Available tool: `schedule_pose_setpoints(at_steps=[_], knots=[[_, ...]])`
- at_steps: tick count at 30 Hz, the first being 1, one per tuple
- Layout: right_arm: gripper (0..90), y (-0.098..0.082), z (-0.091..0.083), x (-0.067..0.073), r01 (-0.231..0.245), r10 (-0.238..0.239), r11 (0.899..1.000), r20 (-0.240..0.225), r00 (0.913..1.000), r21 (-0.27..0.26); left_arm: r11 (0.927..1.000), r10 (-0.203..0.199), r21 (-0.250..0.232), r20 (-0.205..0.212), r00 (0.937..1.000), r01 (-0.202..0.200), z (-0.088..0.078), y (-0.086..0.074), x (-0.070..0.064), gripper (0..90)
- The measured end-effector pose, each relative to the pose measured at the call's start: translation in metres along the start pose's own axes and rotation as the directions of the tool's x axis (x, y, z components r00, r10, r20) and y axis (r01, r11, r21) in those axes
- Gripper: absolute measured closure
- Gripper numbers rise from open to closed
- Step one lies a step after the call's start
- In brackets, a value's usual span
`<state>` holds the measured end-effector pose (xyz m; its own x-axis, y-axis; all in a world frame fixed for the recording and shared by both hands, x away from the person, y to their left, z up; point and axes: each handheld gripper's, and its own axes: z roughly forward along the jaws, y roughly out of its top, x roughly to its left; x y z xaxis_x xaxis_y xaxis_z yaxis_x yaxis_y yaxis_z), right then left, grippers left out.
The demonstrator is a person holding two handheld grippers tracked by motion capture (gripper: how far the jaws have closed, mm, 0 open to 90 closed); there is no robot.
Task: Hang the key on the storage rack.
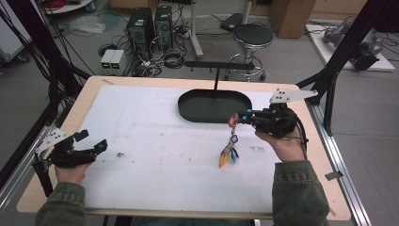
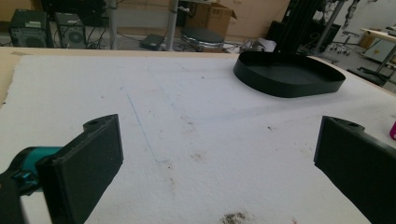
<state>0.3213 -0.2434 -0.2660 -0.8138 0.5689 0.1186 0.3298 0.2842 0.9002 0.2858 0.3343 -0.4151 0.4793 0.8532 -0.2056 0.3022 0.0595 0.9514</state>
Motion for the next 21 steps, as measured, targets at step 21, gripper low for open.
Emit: schedule_pose_setpoints(at_steps=[21], knots=[[87.8,0.056,0.021,-0.039,-0.019,0.019,1.0,-0.017,0.9997,-0.02,1.0,-0.004,-0.001,-0.009,1.0,0.004,0.001,0.0,0.004,1.7]])
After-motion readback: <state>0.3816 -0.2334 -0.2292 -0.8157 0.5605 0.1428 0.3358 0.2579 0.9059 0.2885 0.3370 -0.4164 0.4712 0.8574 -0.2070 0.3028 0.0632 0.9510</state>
